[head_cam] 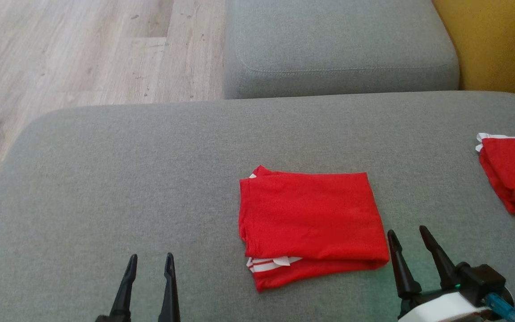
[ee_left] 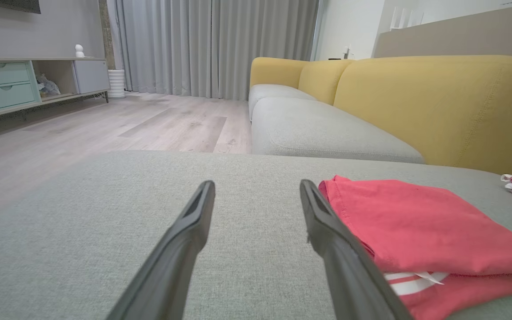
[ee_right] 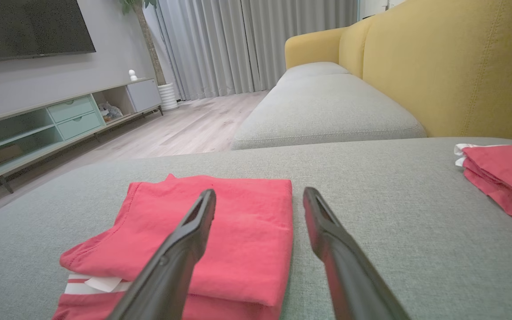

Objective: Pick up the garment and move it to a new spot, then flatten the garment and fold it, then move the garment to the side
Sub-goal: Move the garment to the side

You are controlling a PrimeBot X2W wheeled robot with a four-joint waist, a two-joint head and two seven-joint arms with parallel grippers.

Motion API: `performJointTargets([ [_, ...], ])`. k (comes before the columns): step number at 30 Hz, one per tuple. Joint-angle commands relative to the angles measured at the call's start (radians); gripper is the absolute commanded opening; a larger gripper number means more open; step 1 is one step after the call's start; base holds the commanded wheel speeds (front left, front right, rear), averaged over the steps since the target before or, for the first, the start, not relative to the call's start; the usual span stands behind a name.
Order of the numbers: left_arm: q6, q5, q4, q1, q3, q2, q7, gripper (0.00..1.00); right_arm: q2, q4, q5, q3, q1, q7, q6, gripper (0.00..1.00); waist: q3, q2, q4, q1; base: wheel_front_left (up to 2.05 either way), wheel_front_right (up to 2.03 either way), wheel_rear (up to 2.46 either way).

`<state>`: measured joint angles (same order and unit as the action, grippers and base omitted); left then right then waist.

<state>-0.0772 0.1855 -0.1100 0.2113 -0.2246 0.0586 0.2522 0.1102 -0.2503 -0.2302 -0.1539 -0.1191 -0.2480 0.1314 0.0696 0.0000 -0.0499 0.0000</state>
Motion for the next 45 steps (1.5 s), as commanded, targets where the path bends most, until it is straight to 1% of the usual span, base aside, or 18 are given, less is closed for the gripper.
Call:
performJointTargets([
  [1, 0.008, -0.003, 0.033, -0.036, 0.036, -0.006, 0.010, 1.00, 0.010, 0.026, 0.010, -0.014, 0.016, -0.014, -0.001, 1.00, -0.003, 0.0000, -0.001, 0.0000, 0.00, 0.00, 0.00],
  [5, 0.014, -0.007, 0.033, -0.038, 0.032, -0.007, 0.010, 1.00, 0.007, 0.019, 0.020, 0.001, 0.022, -0.014, -0.001, 1.00, -0.014, 0.0000, -0.006, 0.0000, 0.00, 0.00, 0.00],
  [8, 0.015, -0.010, 0.036, -0.044, 0.028, -0.007, 0.010, 1.00, 0.004, -0.009, 0.029, 0.025, 0.040, -0.014, -0.001, 1.00, -0.030, 0.0000, -0.009, 0.0000, 0.00, 0.00, 0.00],
  [11, 0.017, -0.020, 0.033, -0.053, 0.018, -0.007, 0.010, 1.00, -0.005, -0.086, 0.051, 0.073, 0.075, -0.013, -0.001, 1.00, -0.051, 0.0000, -0.012, 0.0000, 0.00, 0.00, 0.00],
  [14, 0.018, -0.031, 0.030, -0.066, 0.008, -0.008, 0.010, 1.00, -0.015, -0.168, 0.068, 0.099, 0.137, 0.014, -0.001, 1.00, -0.078, 0.0000, -0.018, 0.0000, 0.00, 0.00, 0.00],
  [15, 0.018, -0.031, 0.030, -0.066, 0.008, -0.008, 0.010, 1.00, -0.015, -0.168, 0.068, 0.099, 0.137, 0.014, -0.001, 1.00, -0.078, 0.0000, -0.018, 0.0000, 0.00, 0.00, 0.00],
  [19, 0.020, -0.040, 0.031, -0.090, -0.005, -0.008, 0.010, 1.00, -0.026, -0.243, 0.066, 0.126, 0.232, 0.057, -0.001, 1.00, -0.125, 0.0000, -0.029, 0.0000, 0.00, 0.00, 0.00],
  [22, 0.020, -0.046, 0.030, -0.108, -0.015, -0.008, 0.010, 1.00, -0.032, -0.294, 0.038, 0.107, 0.292, 0.091, -0.001, 1.00, -0.156, 0.0000, -0.037, 0.0000, 0.00, 0.00, 0.00],
  [26, 0.015, -0.046, 0.025, -0.131, -0.029, -0.008, 0.010, 1.00, -0.037, -0.367, -0.011, 0.055, 0.350, 0.147, -0.001, 1.00, -0.188, 0.0000, -0.041, 0.0000, 0.00, 0.00, 0.00],
  [27, 0.014, -0.046, 0.022, -0.136, -0.033, -0.008, 0.010, 1.00, -0.038, -0.388, -0.023, 0.044, 0.361, 0.160, -0.001, 0.44, -0.192, 0.0000, -0.041, 0.0000, 0.00, 0.00, 0.00],
  [28, 0.012, -0.046, 0.021, -0.140, -0.037, -0.008, 0.010, 1.00, -0.038, -0.408, -0.035, 0.032, 0.371, 0.174, -0.001, 0.00, -0.196, 0.0000, -0.041, 0.0000, 0.00, 0.00, 0.00],
  [31, 0.005, -0.046, 0.021, -0.151, -0.041, -0.008, 0.010, 1.00, -0.031, -0.428, -0.067, 0.010, 0.399, 0.166, -0.001, 0.00, -0.210, 0.0000, -0.029, 0.0000, 0.00, 0.00, 0.00],
  [33, 0.002, -0.046, 0.024, -0.157, -0.039, -0.008, 0.010, 1.00, -0.006, -0.419, -0.070, 0.007, 0.421, 0.140, -0.001, 0.00, -0.223, 0.0000, -0.011, 0.0000, 0.00, 0.00, 0.00],
  [34, 0.003, -0.048, 0.027, -0.164, -0.038, -0.008, 0.010, 1.00, 0.035, -0.403, -0.059, 0.010, 0.444, 0.121, -0.001, 0.00, -0.240, 0.0000, 0.013, 0.0000, 0.00, 0.00, 0.00],
  [35, 0.003, -0.049, 0.028, -0.167, -0.038, -0.008, 0.010, 1.00, 0.060, -0.393, -0.050, 0.010, 0.456, 0.118, -0.001, 0.00, -0.251, 0.0000, 0.028, 0.0000, 0.00, 0.00, 0.00],
  [39, 0.010, -0.056, 0.030, -0.195, -0.041, -0.008, 0.010, 1.00, 0.183, -0.341, -0.021, 0.035, 0.500, 0.140, -0.001, 0.00, -0.305, 0.0000, 0.083, 0.0000, 0.00, 0.00, 0.00],
  [43, 0.019, -0.065, 0.030, -0.246, -0.049, -0.008, 0.010, 1.00, 0.327, -0.276, 0.009, 0.101, 0.537, 0.175, -0.001, 0.00, -0.370, 0.0000, 0.122, 0.0000, 0.00, 0.00, 0.00],
  [45, 0.023, -0.069, 0.027, -0.273, -0.054, -0.008, 0.010, 1.00, 0.385, -0.238, 0.018, 0.138, 0.550, 0.195, -0.001, 0.00, -0.400, 0.0000, 0.135, 0.0000, 0.00, 0.00, 0.00],
])
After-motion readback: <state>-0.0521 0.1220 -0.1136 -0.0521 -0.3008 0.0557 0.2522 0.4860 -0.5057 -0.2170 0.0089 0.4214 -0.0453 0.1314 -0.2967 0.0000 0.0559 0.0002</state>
